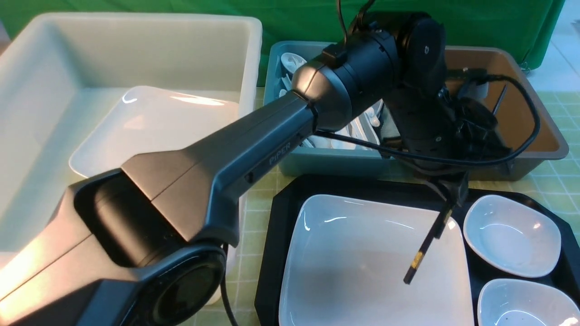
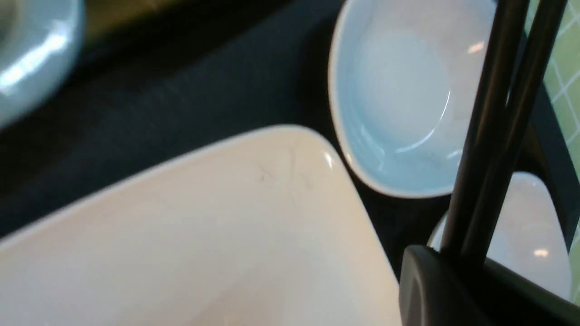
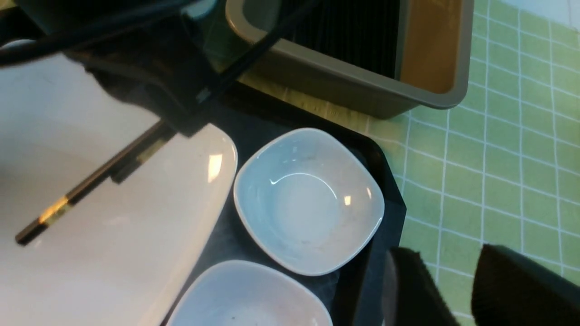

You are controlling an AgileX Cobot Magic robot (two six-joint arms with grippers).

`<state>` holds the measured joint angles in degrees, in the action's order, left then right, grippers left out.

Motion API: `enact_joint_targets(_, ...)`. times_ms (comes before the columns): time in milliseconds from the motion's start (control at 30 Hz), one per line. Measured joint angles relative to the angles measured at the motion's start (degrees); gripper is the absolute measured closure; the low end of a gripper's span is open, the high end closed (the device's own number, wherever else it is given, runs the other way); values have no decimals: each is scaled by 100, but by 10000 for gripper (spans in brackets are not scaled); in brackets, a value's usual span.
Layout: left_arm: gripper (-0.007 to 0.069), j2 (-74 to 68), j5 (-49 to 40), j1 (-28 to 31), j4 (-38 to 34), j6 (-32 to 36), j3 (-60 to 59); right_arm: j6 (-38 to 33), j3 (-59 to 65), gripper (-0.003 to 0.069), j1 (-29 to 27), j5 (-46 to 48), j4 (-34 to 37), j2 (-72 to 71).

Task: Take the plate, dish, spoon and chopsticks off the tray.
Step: Use the right arm to grab a pair of chopsticks from the plate

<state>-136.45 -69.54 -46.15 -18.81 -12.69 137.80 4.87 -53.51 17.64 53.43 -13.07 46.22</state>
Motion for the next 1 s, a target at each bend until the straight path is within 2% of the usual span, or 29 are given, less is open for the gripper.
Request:
enact_joint_targets(500, 610, 1104, -26, -23, 452, -77, -2760, 0, 0, 433, 0, -50, 0, 0)
enact_joint_targets(867, 608, 959, -24, -105, 933, -36, -2945, 0, 0, 430, 0, -67, 0, 0)
enact_joint_targets(1000, 578, 820, -24, -111, 927, -35, -2958, 0, 0, 426, 0, -67, 4, 0)
